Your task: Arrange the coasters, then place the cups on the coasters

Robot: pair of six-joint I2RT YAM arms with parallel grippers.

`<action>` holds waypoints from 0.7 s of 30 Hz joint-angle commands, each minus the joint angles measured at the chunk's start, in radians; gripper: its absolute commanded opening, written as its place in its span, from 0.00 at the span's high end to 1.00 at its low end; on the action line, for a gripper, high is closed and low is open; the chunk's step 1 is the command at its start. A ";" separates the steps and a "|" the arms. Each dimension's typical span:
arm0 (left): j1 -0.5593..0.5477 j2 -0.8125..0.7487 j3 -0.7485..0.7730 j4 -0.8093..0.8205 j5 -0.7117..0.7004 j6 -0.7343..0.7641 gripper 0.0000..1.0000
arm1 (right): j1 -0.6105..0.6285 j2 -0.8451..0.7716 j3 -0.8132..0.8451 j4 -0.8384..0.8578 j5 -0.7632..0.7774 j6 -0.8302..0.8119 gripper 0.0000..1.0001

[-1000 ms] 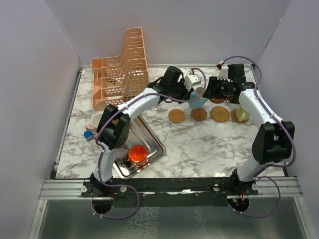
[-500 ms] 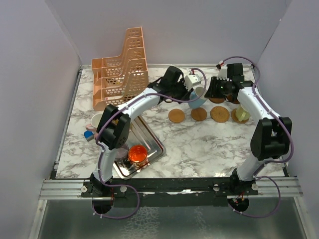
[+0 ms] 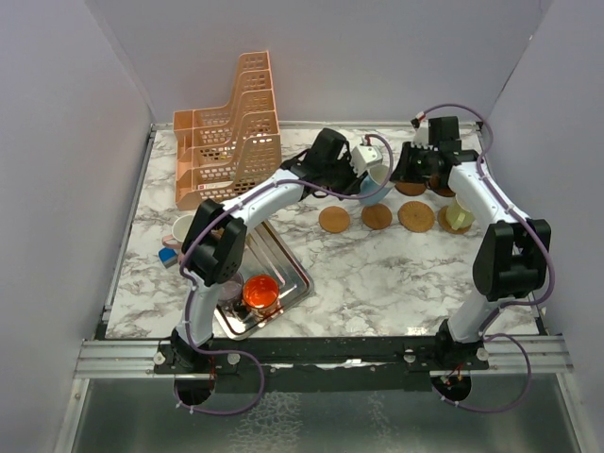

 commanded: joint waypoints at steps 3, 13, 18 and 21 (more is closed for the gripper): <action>0.000 -0.093 -0.028 0.083 0.106 0.009 0.87 | 0.005 0.002 0.053 0.045 0.062 -0.031 0.99; 0.030 -0.114 -0.008 0.046 0.282 -0.071 0.14 | 0.004 -0.019 0.074 0.108 0.122 -0.194 0.99; 0.065 -0.143 -0.014 0.035 0.320 -0.090 0.07 | -0.015 -0.003 0.102 0.127 0.096 -0.256 0.99; 0.081 -0.174 -0.051 0.035 0.328 -0.072 0.07 | -0.032 0.026 0.133 0.137 0.074 -0.308 0.99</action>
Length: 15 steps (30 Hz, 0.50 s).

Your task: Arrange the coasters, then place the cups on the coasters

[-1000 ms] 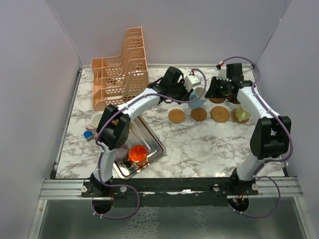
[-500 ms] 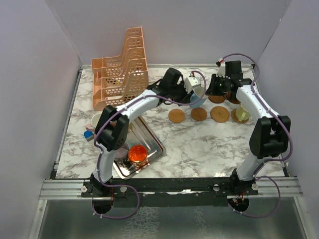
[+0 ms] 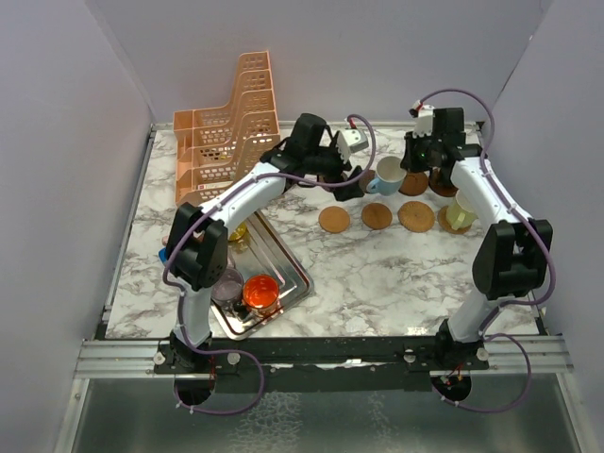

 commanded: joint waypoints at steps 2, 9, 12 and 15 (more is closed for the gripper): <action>0.029 -0.101 -0.040 0.005 0.071 0.020 0.07 | -0.046 0.056 0.112 0.103 -0.055 -0.118 0.99; 0.037 -0.183 -0.128 -0.041 0.035 0.112 0.06 | -0.144 0.173 0.253 0.054 -0.208 -0.241 0.99; 0.043 -0.213 -0.148 -0.054 0.010 0.144 0.03 | -0.171 0.223 0.312 0.020 -0.246 -0.295 0.99; 0.047 -0.231 -0.164 -0.051 -0.003 0.159 0.03 | -0.192 0.273 0.377 -0.013 -0.283 -0.329 0.99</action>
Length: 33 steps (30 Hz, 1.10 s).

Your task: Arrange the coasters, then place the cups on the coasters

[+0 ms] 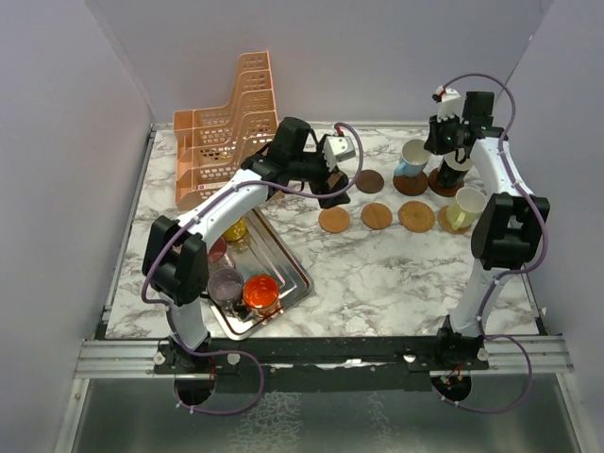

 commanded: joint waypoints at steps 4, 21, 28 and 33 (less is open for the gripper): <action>0.011 -0.071 -0.036 -0.007 -0.020 0.063 0.03 | -0.035 0.108 0.191 -0.069 -0.163 -0.125 0.99; 0.011 -0.055 -0.027 0.004 0.009 0.030 0.03 | -0.066 0.218 0.299 -0.192 -0.203 -0.203 0.99; 0.011 -0.055 -0.030 0.007 0.015 0.018 0.03 | -0.070 0.228 0.299 -0.213 -0.206 -0.219 0.99; 0.011 -0.055 -0.033 0.009 0.019 0.012 0.03 | -0.073 0.235 0.296 -0.211 -0.207 -0.221 0.99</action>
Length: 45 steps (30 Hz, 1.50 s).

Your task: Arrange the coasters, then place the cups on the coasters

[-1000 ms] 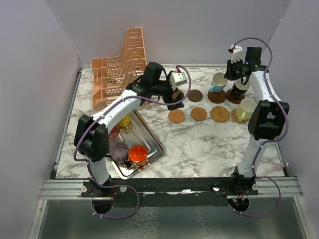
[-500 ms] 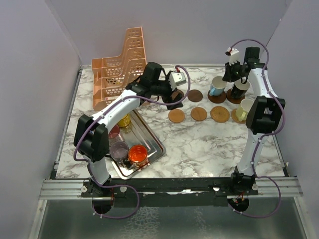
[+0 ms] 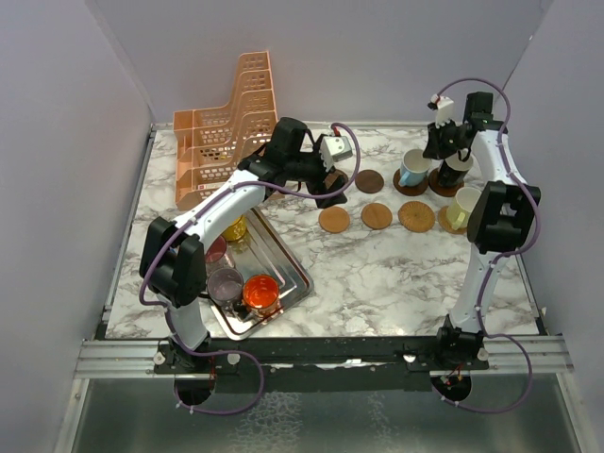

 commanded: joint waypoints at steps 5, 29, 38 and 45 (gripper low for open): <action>0.003 -0.028 -0.006 0.014 0.036 -0.013 0.03 | -0.009 0.017 0.051 0.004 -0.051 -0.007 0.99; 0.003 -0.032 -0.008 0.018 0.037 -0.015 0.03 | -0.021 0.049 0.092 -0.048 -0.051 -0.032 0.99; 0.003 -0.032 -0.007 0.018 0.034 -0.015 0.03 | -0.021 0.046 0.081 -0.039 -0.056 -0.030 0.87; 0.003 -0.038 -0.012 0.013 0.027 -0.003 0.03 | -0.021 0.032 0.073 -0.019 -0.043 -0.026 0.77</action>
